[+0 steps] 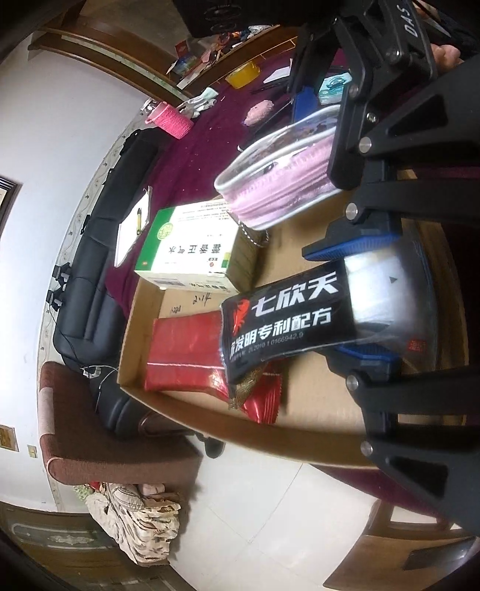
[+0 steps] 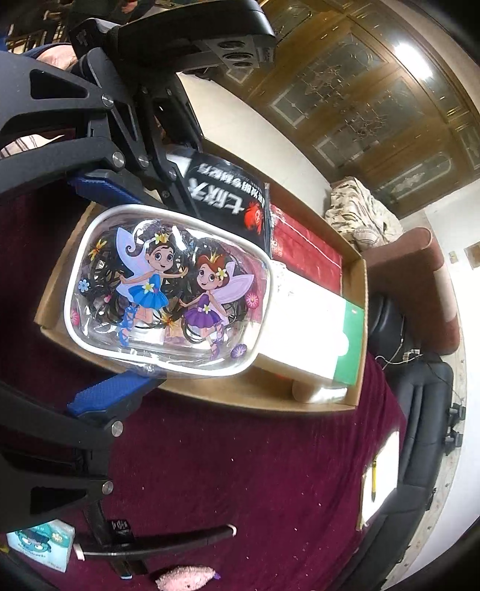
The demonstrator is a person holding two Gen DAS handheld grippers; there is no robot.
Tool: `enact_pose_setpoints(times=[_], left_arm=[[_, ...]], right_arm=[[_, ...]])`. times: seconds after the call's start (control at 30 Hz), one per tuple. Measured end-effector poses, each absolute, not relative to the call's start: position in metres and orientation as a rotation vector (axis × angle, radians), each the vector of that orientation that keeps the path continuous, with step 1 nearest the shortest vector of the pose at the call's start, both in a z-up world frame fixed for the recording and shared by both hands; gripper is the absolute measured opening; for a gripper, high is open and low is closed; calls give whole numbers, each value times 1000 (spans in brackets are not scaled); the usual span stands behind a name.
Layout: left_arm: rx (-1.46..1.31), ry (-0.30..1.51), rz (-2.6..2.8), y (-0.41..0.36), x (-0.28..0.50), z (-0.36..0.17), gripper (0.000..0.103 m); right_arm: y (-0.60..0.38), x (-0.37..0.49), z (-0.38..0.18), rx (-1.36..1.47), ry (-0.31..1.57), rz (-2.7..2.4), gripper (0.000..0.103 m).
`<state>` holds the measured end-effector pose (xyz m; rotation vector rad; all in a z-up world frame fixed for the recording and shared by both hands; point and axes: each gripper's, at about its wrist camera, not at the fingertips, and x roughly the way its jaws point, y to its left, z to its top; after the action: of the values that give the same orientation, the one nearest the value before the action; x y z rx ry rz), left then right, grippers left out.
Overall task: Organize objects
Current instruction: 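Lower the snack bag and pencil case into the cardboard box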
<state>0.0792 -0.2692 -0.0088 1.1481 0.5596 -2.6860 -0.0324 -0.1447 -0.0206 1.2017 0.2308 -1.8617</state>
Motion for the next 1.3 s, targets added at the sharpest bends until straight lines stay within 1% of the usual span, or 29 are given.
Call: enact_pose_setpoints(times=[0.4,0.6,0.7,0.93,1.3], left_arm=[[1163,523,-2705,-268,83,-8,39],[1152,514,-2713,-269,89,-1,43],[1145,507,-2707,-270,91,1,48],[1151,519,-2696,-273,93,0,48],[1143,544,-2692,-280,99,1,49]], right_arm=[[-148,-35,-26,1248,194,-1838,85],[-148,-33,-25,1260,204,-1826,86],[-149,-31,-24,1260,206,-1824,86],[-147,-32,-23,1267,193,-1814,86],[-146,-26,-21,1266,230,-1789,86]])
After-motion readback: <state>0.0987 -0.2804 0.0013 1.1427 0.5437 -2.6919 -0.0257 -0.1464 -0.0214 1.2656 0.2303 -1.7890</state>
